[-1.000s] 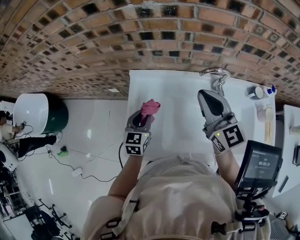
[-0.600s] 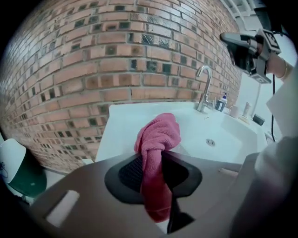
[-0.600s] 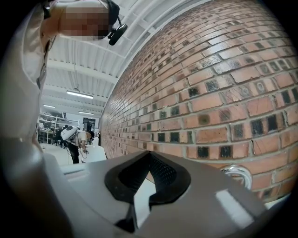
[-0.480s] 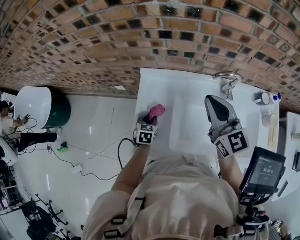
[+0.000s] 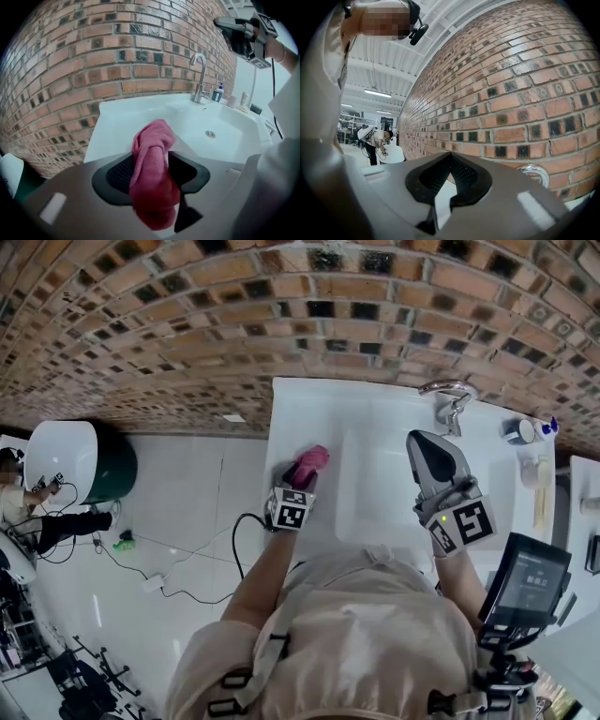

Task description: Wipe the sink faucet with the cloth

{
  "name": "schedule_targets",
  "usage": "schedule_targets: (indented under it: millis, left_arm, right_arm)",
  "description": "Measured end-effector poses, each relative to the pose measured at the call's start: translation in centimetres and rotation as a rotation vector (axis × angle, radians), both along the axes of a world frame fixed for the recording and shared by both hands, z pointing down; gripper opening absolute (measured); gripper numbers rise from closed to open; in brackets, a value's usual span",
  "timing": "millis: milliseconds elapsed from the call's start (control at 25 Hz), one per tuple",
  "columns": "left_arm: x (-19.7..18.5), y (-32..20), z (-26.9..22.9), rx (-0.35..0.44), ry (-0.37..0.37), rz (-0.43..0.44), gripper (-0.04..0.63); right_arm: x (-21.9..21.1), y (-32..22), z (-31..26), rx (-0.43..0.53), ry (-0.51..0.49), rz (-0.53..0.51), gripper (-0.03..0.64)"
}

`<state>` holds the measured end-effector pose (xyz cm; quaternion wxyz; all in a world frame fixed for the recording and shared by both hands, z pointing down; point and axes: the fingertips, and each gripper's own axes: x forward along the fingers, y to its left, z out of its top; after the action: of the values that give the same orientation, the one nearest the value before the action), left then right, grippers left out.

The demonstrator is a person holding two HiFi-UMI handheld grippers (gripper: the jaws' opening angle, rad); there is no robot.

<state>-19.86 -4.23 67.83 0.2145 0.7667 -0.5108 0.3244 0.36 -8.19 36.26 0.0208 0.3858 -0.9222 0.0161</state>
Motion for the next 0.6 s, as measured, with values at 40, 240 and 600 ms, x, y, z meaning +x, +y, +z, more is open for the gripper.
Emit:
schedule_targets:
  millis: [40, 240, 600]
  left_arm:
    - [0.0, 0.2, -0.7, 0.014, 0.004, -0.003, 0.226]
    - [-0.6, 0.7, -7.7, 0.177, 0.085, -0.065, 0.267]
    - [4.1, -3.6, -26.5, 0.638, 0.165, 0.055, 0.032]
  right_arm:
    - [0.0, 0.0, 0.0, 0.0, -0.001, 0.0, -0.005]
    - [0.2, 0.2, -0.2, 0.008, -0.015, 0.008, -0.005]
    - [-0.2, 1.2, -0.6, 0.03, 0.007, 0.004, -0.005]
